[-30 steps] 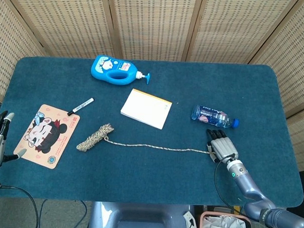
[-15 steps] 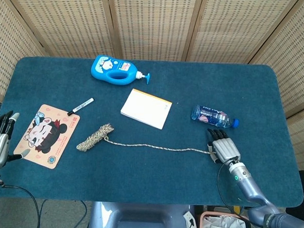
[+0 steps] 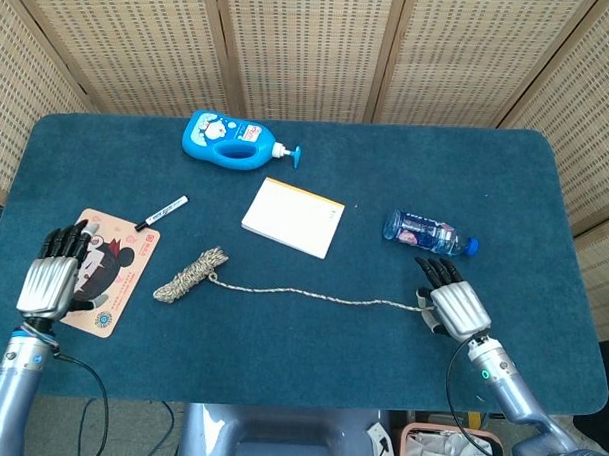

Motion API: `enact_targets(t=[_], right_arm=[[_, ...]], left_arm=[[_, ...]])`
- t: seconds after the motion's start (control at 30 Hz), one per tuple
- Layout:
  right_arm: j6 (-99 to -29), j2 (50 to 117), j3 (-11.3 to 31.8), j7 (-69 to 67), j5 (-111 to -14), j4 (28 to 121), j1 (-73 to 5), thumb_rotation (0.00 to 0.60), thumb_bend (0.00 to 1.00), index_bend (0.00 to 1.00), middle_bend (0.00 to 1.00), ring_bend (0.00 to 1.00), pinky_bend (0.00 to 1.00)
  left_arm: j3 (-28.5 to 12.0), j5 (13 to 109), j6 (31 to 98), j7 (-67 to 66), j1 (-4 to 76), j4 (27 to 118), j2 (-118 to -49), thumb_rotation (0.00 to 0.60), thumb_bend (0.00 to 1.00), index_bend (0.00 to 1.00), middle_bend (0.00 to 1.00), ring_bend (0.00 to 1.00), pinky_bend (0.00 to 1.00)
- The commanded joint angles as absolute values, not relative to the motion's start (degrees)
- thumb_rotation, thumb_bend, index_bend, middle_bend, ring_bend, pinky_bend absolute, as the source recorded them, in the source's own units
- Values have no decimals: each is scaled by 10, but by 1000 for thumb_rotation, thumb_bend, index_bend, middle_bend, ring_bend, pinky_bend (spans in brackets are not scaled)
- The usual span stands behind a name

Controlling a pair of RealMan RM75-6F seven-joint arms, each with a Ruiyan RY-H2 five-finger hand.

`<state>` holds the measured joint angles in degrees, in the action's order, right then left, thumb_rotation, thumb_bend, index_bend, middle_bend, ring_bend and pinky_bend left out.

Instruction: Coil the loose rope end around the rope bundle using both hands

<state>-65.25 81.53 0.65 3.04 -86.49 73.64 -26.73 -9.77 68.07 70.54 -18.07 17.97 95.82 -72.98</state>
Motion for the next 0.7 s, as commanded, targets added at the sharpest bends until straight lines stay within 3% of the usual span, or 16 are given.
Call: enact_targets(t=[0.03, 0.43, 0.57, 0.7], right_arm=[[-659, 816, 7, 30, -870, 734, -266, 600, 450, 643, 0, 0, 0], [-661, 810, 7, 10, -878, 740, -265, 600, 450, 644, 0, 0, 0], [-663, 808, 8, 5, -878, 738, -264, 600, 450, 644, 0, 0, 0], [-665, 807, 9, 3, -880, 739, -264, 600, 450, 644, 0, 0, 0]], left_arm=[[-117, 627, 660, -210, 223, 942, -786, 600, 50, 3, 0, 0, 0], [-126, 483, 631, -305, 288, 912, -905, 600, 52, 5, 0, 0, 8], [-129, 461, 655, -317, 291, 905, -920, 600, 51, 63, 16, 8, 100], [-135, 448, 669, -321, 297, 893, -937, 600, 67, 161, 148, 114, 236]])
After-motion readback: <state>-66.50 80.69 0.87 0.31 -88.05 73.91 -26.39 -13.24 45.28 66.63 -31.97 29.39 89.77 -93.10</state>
